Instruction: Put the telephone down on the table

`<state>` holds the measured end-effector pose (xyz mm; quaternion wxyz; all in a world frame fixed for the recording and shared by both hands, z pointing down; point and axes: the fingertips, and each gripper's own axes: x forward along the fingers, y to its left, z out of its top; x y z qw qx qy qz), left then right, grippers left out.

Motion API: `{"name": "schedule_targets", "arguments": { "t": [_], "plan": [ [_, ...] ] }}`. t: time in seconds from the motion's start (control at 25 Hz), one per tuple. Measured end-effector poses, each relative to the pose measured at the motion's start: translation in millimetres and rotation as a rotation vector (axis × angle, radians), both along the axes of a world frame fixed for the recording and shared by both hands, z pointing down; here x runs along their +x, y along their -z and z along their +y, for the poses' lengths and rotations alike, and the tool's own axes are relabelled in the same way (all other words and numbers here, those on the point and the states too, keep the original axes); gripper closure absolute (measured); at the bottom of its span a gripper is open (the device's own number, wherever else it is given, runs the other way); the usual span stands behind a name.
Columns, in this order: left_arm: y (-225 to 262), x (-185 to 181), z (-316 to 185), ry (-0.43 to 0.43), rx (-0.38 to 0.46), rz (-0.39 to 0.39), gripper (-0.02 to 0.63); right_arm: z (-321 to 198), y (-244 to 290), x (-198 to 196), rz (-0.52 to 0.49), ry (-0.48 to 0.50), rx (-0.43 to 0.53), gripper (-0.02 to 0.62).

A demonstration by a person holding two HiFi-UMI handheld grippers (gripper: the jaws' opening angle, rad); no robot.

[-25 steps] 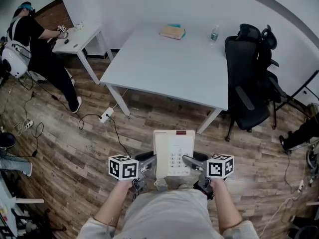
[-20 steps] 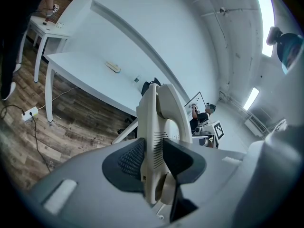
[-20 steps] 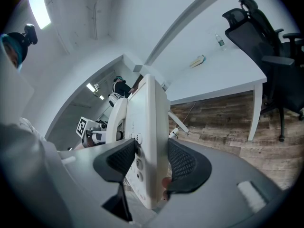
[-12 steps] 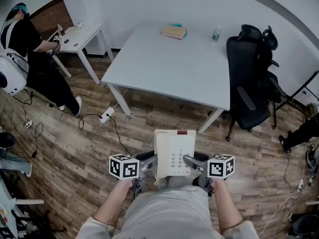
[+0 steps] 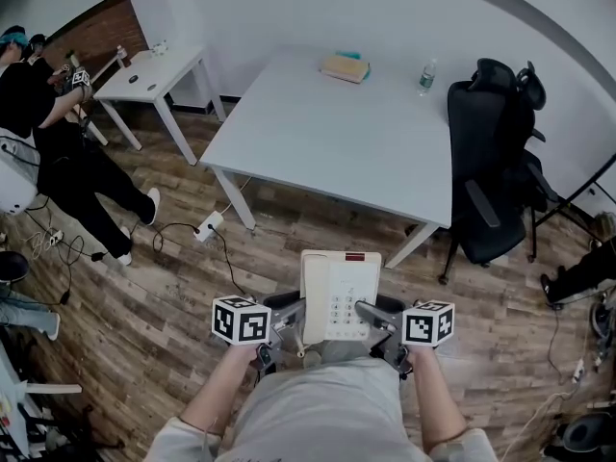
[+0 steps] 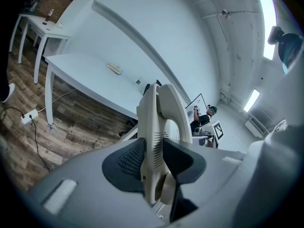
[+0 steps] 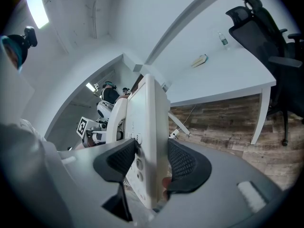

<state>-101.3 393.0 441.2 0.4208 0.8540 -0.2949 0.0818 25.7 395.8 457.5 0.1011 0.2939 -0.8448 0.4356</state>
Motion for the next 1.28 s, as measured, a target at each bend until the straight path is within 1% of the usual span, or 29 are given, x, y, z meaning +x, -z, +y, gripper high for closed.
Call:
{"name": "schedule_targets", "arguments": {
  "t": [0.16,0.32,0.68,0.88,1.08,1.28],
  "plan": [
    [-3.3,-1.8,-19.2,0.006,-0.004,-0.001,0.469,-20.3,-2.2,-1.4,0.001,0.004,0.001,0.374],
    [-8.1,-0.6,-36.8,0.012,-0.014,-0.004,0.469,-37.8,-8.0,-0.4,-0.006,0.01,-0.017,0.374],
    [-15.8,2.2,-100.2,0.031,-0.048,0.0,0.471,-102.4,-17.2,3.0,-0.014,0.022,-0.057,0.376],
    [-25.7,4.5,-111.9,0.042,-0.045,0.0,0.469,-115.7,-26.0,5.6,-0.017,0.031,-0.05,0.376],
    [-17.4,17.3,-173.2,0.052,-0.069,-0.002,0.471,-177.3,-18.1,17.5,-0.021,0.039,-0.075,0.376],
    [-11.6,23.1,-213.2,0.067,-0.075,-0.004,0.471,-220.1,-13.4,23.8,-0.028,0.051,-0.079,0.376]
  ]
}}
